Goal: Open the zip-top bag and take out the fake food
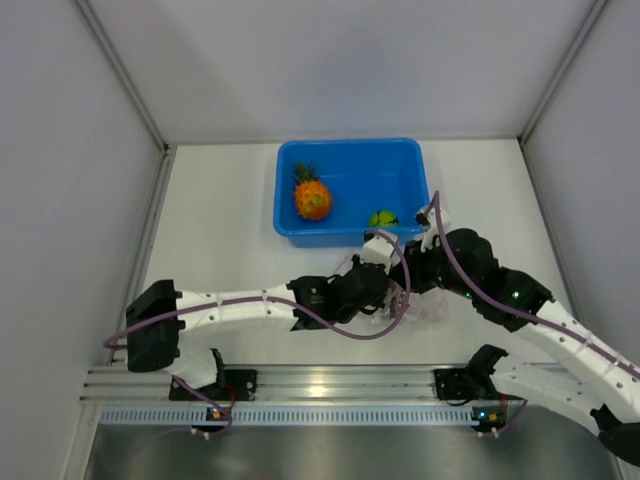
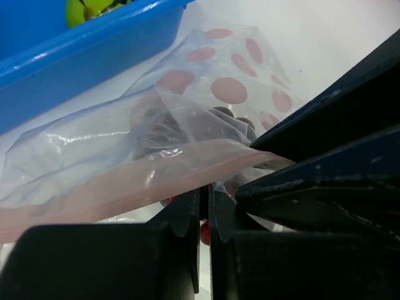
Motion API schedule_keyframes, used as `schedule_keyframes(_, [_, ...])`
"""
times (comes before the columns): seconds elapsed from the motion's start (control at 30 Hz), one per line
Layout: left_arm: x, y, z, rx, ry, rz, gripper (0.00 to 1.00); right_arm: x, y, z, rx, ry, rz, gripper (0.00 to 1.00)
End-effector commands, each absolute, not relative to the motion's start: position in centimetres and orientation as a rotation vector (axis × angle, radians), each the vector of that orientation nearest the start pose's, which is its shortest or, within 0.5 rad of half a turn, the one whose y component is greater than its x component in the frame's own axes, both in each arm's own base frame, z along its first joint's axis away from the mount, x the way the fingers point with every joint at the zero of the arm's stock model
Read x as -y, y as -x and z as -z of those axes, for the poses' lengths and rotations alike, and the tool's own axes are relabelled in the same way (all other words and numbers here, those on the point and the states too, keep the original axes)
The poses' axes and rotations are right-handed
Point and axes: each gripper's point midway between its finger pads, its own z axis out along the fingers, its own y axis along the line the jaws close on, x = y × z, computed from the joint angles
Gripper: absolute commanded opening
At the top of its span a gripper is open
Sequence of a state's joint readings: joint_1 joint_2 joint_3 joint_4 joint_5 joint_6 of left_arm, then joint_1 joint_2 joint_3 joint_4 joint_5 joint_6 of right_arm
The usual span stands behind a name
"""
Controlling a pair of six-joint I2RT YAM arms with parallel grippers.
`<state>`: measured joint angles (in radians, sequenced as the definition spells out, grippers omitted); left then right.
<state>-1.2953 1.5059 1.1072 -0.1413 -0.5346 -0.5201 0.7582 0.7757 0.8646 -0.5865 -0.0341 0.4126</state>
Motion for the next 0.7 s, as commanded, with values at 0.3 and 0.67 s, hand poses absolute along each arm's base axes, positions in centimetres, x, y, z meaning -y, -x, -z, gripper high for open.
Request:
schedule_keyframes(0.3, [41.7,-18.6,-21.5,-1.979,-0.441,0.67,0.0,-20.3,-19.0,-19.4,-2.196,0.423,-0.516,0.48])
schedule_keyframes(0.67, [40.9,-18.4,-22.0,-1.973,-0.423,0.687,0.0,-19.6,-20.4,-17.8,-2.21,0.375,-0.389,0.05])
